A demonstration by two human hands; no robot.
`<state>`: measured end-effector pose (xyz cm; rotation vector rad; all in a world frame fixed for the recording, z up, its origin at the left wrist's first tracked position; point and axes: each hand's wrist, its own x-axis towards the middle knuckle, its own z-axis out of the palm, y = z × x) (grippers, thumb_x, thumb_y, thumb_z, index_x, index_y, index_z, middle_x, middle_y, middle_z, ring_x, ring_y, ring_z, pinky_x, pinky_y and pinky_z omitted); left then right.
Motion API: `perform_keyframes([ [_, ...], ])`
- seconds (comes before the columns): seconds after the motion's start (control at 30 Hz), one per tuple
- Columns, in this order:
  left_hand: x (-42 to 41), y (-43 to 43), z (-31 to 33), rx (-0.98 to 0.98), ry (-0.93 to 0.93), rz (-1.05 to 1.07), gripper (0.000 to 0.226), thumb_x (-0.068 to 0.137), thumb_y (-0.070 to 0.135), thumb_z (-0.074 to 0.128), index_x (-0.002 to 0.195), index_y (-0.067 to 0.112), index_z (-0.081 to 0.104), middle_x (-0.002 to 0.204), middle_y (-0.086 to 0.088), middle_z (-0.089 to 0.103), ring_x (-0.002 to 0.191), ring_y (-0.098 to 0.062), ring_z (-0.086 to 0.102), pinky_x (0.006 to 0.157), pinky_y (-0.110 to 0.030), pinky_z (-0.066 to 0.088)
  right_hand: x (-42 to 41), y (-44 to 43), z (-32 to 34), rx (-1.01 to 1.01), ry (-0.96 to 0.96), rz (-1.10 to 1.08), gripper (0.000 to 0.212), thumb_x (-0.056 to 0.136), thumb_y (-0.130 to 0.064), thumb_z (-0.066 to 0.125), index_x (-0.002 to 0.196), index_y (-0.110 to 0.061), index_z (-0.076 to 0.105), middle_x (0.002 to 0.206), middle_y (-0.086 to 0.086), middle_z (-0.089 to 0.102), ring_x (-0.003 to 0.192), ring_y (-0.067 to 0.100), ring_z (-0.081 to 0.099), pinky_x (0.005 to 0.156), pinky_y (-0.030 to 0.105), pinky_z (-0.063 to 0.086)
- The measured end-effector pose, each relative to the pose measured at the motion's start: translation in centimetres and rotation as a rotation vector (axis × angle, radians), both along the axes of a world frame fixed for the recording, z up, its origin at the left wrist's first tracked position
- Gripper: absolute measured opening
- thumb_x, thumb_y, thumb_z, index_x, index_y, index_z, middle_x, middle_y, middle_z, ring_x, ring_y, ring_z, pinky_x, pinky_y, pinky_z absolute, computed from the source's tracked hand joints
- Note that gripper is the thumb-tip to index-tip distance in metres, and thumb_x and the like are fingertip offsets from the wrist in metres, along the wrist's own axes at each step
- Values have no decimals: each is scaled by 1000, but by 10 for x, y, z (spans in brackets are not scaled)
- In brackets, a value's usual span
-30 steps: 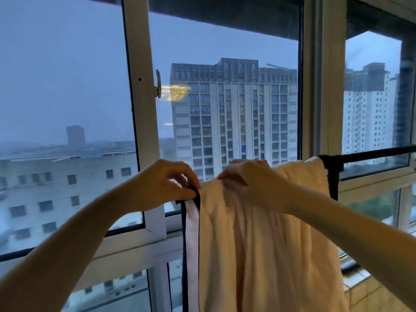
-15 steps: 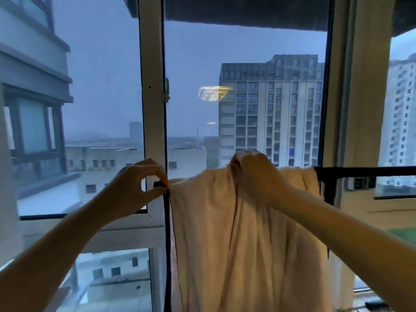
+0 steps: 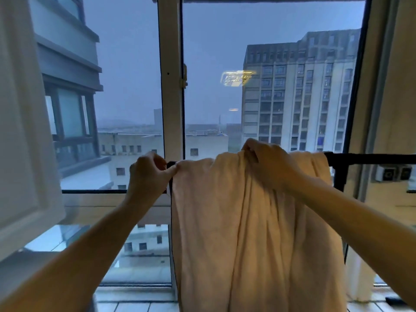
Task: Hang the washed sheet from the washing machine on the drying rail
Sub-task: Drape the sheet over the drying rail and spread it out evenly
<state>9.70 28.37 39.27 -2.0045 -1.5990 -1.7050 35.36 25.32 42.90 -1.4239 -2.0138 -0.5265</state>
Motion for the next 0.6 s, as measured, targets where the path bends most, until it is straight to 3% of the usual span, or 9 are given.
perform_keyframes([
  [0.1,-6,-4,-8,-258,-267,-159,29,79,29,74,90,5,61,81,-9,69,70,-17,69,68,-32,59,-9,0,-6,-85,-110,-85,34,94,-57,29,110,-32,46,96,-3,61,89,20,59,89,42,44],
  [0.17,-10,-5,-10,-329,-403,-264,22,82,23,71,89,4,64,85,-15,70,76,-24,71,76,-41,59,-14,2,-10,-56,-181,-140,40,89,-64,32,116,-37,43,106,-3,60,98,22,57,94,42,40],
  [0.3,-11,-12,-2,-313,-474,-364,29,87,24,63,87,-5,66,87,-25,67,83,-38,68,76,-45,59,-23,2,-14,37,-61,-109,34,93,-57,36,114,-35,53,111,-1,62,103,23,56,96,40,34],
  [0.4,-8,-12,14,-283,-531,-359,28,92,17,54,87,-9,64,92,-31,65,87,-40,67,74,-41,59,-33,-1,-9,-15,52,-67,36,93,-56,38,110,-32,58,114,-2,58,110,22,52,99,42,32],
  [0.5,-7,-8,23,-308,-459,-365,28,88,25,63,90,-2,66,90,-25,66,81,-35,67,67,-36,59,-50,-6,-4,-99,83,-32,43,90,-58,42,117,-27,54,123,0,53,124,25,40,104,48,26],
  [0.6,-8,-2,25,-339,-176,-271,26,81,31,71,98,13,66,91,-1,62,77,-13,61,57,-23,53,-67,-9,-2,-110,47,-60,53,88,-59,46,131,-28,43,138,-1,45,134,25,28,107,50,21],
])
